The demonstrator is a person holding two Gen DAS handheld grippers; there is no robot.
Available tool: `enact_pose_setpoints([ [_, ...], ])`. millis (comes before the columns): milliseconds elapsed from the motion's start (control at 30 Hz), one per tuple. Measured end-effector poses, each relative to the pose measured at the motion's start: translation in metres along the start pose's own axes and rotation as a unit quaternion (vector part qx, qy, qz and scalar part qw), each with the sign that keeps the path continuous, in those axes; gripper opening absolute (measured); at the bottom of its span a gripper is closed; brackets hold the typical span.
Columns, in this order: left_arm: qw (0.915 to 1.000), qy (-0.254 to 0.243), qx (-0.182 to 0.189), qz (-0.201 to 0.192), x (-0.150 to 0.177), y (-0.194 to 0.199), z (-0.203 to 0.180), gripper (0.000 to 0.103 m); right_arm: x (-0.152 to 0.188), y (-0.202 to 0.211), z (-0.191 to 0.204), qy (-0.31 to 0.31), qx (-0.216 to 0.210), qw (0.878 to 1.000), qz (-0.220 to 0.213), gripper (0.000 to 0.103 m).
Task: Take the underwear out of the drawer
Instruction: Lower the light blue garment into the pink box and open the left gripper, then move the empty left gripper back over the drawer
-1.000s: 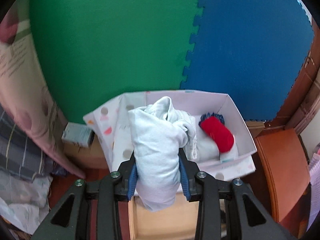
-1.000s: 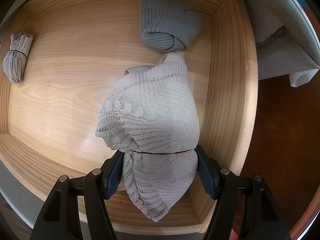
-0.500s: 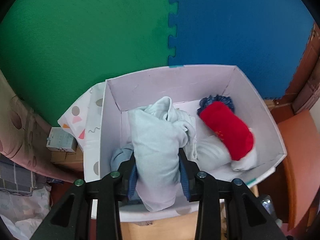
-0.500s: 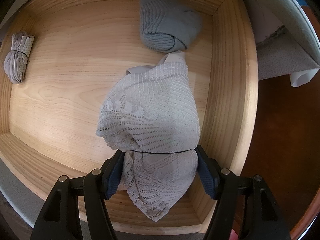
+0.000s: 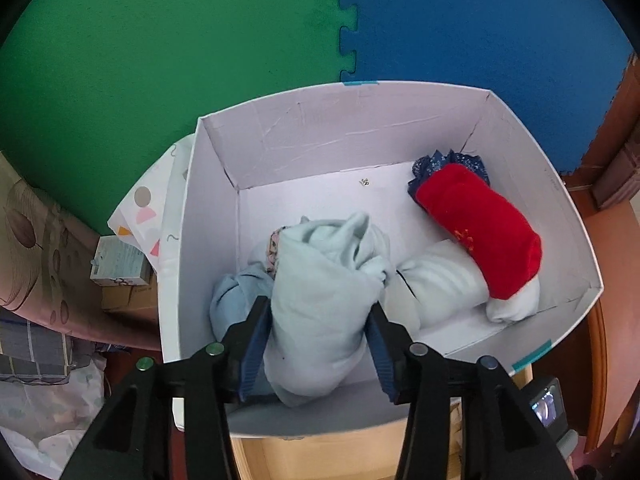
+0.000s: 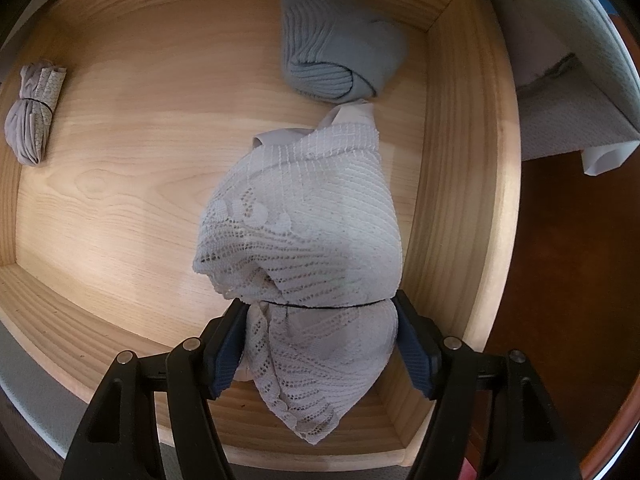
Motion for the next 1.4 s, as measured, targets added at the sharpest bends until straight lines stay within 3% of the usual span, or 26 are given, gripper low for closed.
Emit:
enact_pose_setpoints([
  [133, 0.9997, 0.011, 0.004, -0.023, -0.001, 0.020, 0.005, 0.058, -0.001, 0.000, 0.003, 0.001, 0.002, 1.000, 0.001, 0.067],
  [333, 0.9977, 0.015, 0.005, -0.065, 0.007, 0.061, 0.013, 0.059, -0.002, -0.001, 0.004, 0.001, 0.005, 1.000, 0.004, 0.068],
  [600, 0.9945, 0.021, -0.013, -0.102, 0.067, 0.093, 0.035, 0.059, -0.002, -0.005, 0.007, 0.004, 0.013, 1.000, 0.008, 0.068],
  [767, 0.9950, 0.046, -0.026, -0.085, 0.128, 0.072, 0.049, 0.059, -0.005, -0.006, 0.012, -0.001, 0.012, 1.000, 0.011, 0.068],
  [1033, 0.9924, 0.098, -0.072, -0.018, 0.216, 0.006, 0.054, 0.059, -0.008, -0.009, 0.017, 0.004, 0.020, 1.000, 0.019, 0.069],
  [1200, 0.9929, 0.088, -0.080, -0.011, 0.239, -0.015, 0.039, 0.059, -0.011, -0.010, 0.021, 0.005, 0.021, 1.000, 0.020, 0.069],
  [1400, 0.9920, 0.119, -0.043, 0.006, 0.248, -0.034, 0.033, 0.059, -0.012, -0.009, 0.022, 0.006, 0.022, 1.000, 0.019, 0.068],
])
Point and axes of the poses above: each gripper's, at about its wrist camera, not at the fingertips, and y roughly against the way its jaws point, z to its left, x to its underside, the point moved 10 cm from there along -y, roughly the way its jaws point, and after that the axes turned 1 degree about z, right-handed, at the moved point
